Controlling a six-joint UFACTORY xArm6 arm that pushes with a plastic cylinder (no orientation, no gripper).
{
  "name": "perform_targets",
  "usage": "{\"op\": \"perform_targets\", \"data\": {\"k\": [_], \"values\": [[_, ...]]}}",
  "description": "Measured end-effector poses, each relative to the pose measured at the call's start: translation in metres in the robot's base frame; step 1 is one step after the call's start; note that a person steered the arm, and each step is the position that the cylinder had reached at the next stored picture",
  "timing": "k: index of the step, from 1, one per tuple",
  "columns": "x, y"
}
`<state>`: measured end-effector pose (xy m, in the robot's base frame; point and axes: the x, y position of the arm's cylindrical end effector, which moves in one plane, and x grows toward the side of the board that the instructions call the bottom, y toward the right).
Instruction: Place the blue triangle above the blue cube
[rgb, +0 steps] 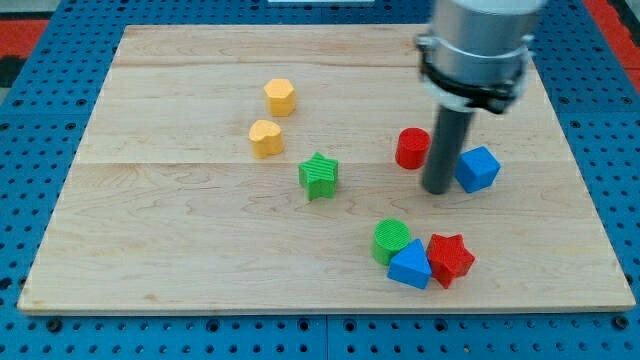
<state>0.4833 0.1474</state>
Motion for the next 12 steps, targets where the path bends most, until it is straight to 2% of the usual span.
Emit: {"op": "perform_targets", "data": {"k": [1, 2, 3, 5, 9, 11, 12], "values": [[0.025, 0.059], [0.06, 0.083], [0.081, 0.075], [0.104, 0.031], [0.104, -0.146], [0.101, -0.158], [0.118, -0.124]]}}
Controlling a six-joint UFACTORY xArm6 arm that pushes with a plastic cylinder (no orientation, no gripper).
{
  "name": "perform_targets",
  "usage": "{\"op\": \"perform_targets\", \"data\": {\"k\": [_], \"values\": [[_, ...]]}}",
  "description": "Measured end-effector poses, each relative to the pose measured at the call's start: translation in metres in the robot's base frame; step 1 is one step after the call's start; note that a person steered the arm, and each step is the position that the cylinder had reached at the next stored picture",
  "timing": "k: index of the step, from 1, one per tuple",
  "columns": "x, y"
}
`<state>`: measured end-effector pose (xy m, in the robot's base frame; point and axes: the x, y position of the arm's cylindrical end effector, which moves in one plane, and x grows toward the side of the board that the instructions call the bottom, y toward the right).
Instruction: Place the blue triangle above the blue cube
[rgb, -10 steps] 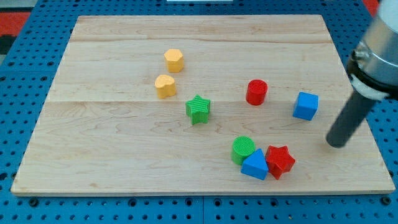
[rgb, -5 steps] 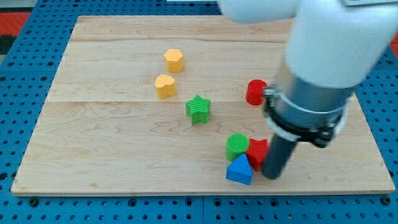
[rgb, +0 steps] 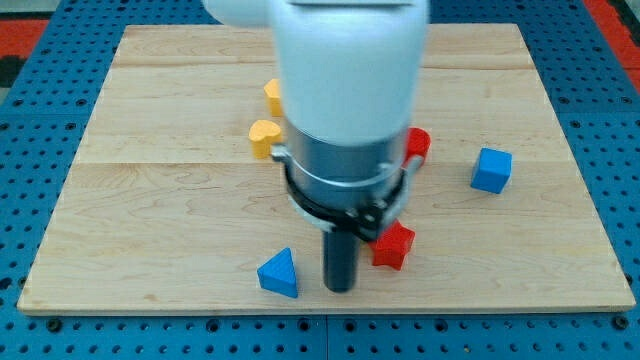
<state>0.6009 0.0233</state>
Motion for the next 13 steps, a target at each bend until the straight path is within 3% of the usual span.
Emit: {"op": "perform_targets", "data": {"k": [1, 3, 4, 6, 9, 11, 12, 13], "values": [[0.018, 0.005], [0.0, -0.118], [-0.03, -0.114], [-0.03, -0.086], [-0.126, -0.138], [-0.201, -0.219], [-0.248, -0.224], [-0.262, -0.208]]}}
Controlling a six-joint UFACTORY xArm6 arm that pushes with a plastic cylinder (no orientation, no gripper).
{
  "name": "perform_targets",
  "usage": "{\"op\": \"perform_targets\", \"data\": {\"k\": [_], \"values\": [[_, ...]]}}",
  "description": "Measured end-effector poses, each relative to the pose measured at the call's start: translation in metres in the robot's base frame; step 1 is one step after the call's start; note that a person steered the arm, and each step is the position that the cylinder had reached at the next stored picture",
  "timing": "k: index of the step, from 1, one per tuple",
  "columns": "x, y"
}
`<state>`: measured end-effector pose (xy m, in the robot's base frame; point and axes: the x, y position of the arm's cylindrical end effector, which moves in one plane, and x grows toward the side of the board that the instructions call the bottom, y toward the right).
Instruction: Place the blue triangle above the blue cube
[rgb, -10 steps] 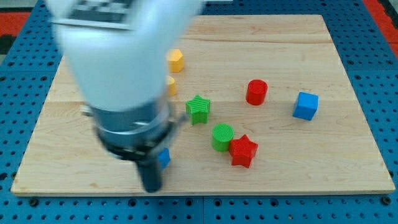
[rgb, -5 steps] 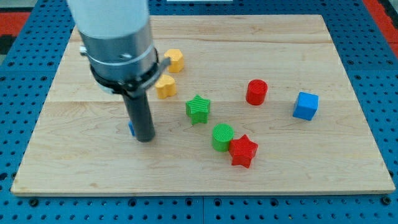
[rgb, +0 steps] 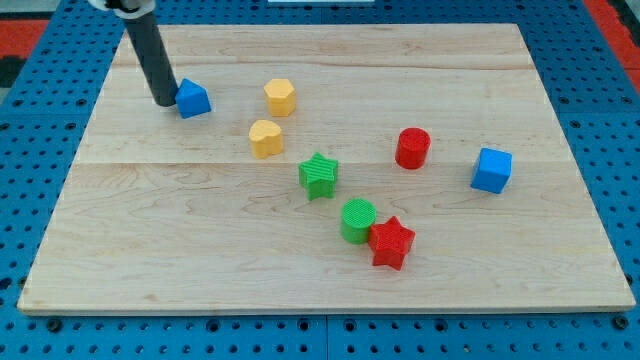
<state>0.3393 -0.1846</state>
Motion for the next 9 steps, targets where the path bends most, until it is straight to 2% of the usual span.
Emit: {"op": "perform_targets", "data": {"k": [4, 5, 6, 7, 9], "values": [[-0.001, 0.141], [0.013, 0.176], [0.027, 0.148], [0.033, 0.159], [0.037, 0.226]]}}
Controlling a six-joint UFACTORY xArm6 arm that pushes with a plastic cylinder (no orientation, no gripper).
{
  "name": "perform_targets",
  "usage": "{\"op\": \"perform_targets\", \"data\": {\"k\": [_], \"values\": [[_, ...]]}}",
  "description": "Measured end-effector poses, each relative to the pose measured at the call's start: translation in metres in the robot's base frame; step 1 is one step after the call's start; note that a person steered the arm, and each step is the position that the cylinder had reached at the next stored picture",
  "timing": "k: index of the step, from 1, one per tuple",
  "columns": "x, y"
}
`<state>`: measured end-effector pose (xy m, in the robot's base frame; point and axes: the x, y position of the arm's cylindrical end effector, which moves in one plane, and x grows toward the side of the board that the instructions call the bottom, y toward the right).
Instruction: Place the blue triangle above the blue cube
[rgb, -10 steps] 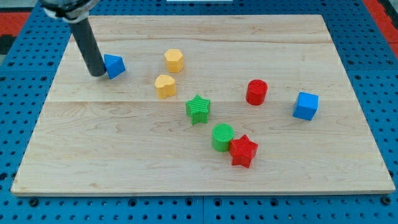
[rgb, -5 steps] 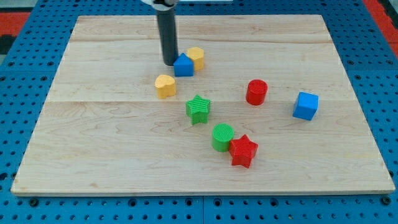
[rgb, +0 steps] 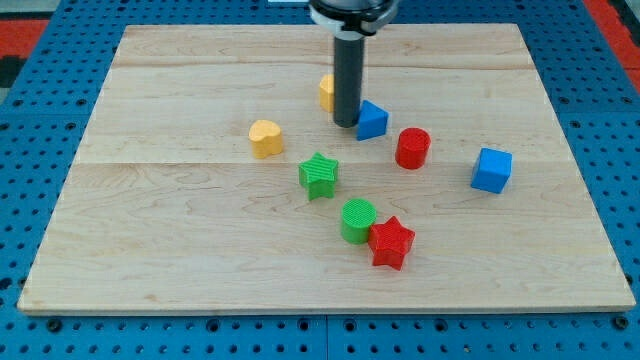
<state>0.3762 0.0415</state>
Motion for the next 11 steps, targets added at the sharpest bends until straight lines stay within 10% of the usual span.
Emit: {"op": "perform_targets", "data": {"k": [11], "values": [[0.004, 0.142]]}}
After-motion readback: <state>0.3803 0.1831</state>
